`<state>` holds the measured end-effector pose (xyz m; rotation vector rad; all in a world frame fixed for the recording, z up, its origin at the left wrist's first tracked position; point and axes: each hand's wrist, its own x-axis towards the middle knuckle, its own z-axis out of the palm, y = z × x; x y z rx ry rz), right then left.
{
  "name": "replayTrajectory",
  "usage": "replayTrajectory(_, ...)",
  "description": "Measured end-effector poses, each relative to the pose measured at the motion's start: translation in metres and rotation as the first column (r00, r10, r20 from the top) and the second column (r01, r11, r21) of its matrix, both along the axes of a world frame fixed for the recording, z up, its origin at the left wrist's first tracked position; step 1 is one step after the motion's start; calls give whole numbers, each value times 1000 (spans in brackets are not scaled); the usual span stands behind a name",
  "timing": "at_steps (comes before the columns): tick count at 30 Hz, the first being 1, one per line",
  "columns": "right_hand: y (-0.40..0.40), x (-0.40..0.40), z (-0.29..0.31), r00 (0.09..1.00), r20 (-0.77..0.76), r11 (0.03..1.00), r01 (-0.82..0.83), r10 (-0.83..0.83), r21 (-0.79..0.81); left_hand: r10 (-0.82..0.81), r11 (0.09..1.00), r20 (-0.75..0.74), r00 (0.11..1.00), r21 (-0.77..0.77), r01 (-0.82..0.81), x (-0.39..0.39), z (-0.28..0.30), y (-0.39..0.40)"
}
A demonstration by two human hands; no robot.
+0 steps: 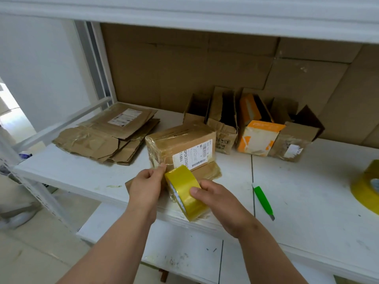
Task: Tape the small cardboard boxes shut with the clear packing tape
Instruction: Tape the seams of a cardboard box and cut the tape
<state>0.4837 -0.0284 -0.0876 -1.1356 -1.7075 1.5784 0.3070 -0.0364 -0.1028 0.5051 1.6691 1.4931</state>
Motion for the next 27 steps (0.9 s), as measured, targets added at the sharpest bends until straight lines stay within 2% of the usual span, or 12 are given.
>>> replayTrajectory(6,8,19,3,999,22,998,-41,40,38,-43,998,202,978,43,35,13,17,-8)
replayTrajectory(9,19,41,3,985,56,985,162,-165,50,-47,998,204,978,44,39,16,18,-9)
replayTrajectory(10,27,51,2,941,163,953,280,-297,116,-47,998,204,978,43,39,17,19,-10)
replayTrajectory(12,41,70,-4,715,496,870,381,-492,313,-41,999,203,978,37,34,19,19,-10)
replayTrajectory(14,49,83,-12,437,781,893,274,-446,357,-37,999,211,977,43,28,22,19,-10)
replayTrajectory(15,52,86,-16,352,847,914,230,-398,334,-42,998,214,976,57,30,23,19,-11)
replayTrajectory(16,53,89,-19,323,873,927,203,-366,314,-48,997,218,975,68,34,26,20,-11)
replayTrajectory(20,65,92,-17,441,835,943,129,-330,306,-50,995,247,968,92,28,31,21,-13)
replayTrajectory(22,66,89,-8,552,759,935,128,-344,330,-49,995,265,963,99,23,32,21,-15)
replayTrajectory(24,62,83,6,710,575,904,222,-407,366,-54,994,276,960,110,24,32,21,-16)
replayTrajectory(25,59,78,15,791,430,890,305,-435,339,-58,993,279,959,116,26,32,20,-17)
replayTrajectory(27,54,67,33,883,81,876,442,-463,191,-56,993,286,957,118,23,32,19,-18)
